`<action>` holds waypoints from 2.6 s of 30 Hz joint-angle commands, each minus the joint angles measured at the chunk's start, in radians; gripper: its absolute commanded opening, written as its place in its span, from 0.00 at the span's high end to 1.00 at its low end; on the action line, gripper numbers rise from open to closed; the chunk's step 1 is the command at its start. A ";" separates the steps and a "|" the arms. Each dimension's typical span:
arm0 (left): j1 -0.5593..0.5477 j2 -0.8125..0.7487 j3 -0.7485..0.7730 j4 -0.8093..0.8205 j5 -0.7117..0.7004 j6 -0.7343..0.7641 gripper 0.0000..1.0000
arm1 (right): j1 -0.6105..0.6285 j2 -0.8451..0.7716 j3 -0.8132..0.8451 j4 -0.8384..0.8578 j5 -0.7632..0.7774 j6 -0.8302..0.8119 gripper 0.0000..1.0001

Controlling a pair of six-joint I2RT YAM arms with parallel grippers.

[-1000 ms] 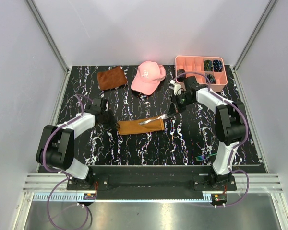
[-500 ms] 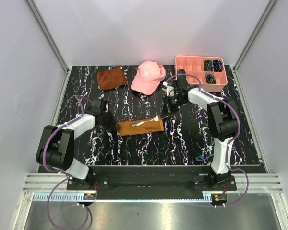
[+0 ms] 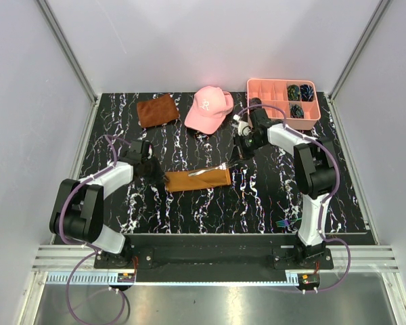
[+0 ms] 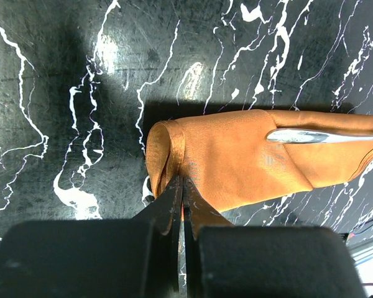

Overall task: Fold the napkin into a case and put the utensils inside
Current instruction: Stuff the fork into the folded napkin, then pick up the fork from the corner of the board.

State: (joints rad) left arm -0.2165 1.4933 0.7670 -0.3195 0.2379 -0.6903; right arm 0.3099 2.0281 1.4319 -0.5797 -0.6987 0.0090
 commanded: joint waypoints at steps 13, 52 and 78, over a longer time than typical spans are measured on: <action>0.005 -0.010 -0.025 0.057 -0.012 -0.009 1.00 | -0.040 -0.089 -0.027 -0.048 0.016 -0.064 1.00; -0.011 -0.022 -0.060 0.086 0.001 -0.031 1.00 | 0.110 0.012 -0.048 0.220 -0.056 0.209 1.00; -0.020 -0.333 0.030 -0.016 0.067 -0.016 0.60 | 0.123 -0.219 0.061 -0.032 0.275 0.266 0.00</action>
State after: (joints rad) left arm -0.2268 1.2663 0.7086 -0.3084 0.2569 -0.7341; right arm 0.4305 1.9942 1.4036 -0.4366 -0.5827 0.3004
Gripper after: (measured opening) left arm 0.341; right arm 0.992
